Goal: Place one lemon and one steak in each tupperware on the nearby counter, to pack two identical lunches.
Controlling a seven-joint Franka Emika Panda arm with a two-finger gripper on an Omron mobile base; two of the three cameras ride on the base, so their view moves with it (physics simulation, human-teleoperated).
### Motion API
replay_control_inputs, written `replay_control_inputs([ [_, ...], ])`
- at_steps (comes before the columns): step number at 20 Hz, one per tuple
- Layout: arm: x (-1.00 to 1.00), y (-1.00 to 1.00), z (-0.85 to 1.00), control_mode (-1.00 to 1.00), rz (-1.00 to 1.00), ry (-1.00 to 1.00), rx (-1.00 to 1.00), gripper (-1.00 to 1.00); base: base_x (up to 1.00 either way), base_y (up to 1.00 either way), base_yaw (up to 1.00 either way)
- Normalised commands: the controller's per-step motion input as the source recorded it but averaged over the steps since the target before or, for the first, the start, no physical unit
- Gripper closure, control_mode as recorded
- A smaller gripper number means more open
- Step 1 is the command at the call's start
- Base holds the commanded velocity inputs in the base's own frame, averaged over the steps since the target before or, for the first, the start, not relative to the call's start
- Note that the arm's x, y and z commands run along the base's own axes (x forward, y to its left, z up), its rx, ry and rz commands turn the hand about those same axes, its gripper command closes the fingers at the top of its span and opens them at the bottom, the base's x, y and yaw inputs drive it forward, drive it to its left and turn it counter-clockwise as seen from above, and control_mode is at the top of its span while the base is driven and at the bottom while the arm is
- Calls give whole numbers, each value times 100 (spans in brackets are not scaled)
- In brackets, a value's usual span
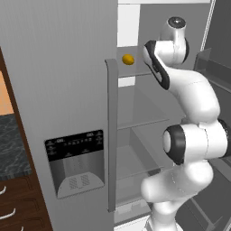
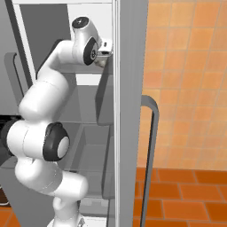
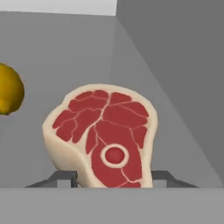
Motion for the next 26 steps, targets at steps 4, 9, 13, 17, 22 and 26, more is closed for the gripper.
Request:
replay_control_inputs([
  [4,-100,22,0,-100,3,0,-5,100,0,0,0],
  [9,-100,10,11,-100,4,0,-1,100,0,0,0],
  [13,-100,5,29,-100,8,6,0,100,0,0,0],
  [17,-100,6,7,-100,8,18,0,100,0,0,0],
  [22,-100,21,-17,-100,1,17,0,100,0,0,0],
  [26,-100,22,-52,-100,0,8,0,100,0,0,0],
])
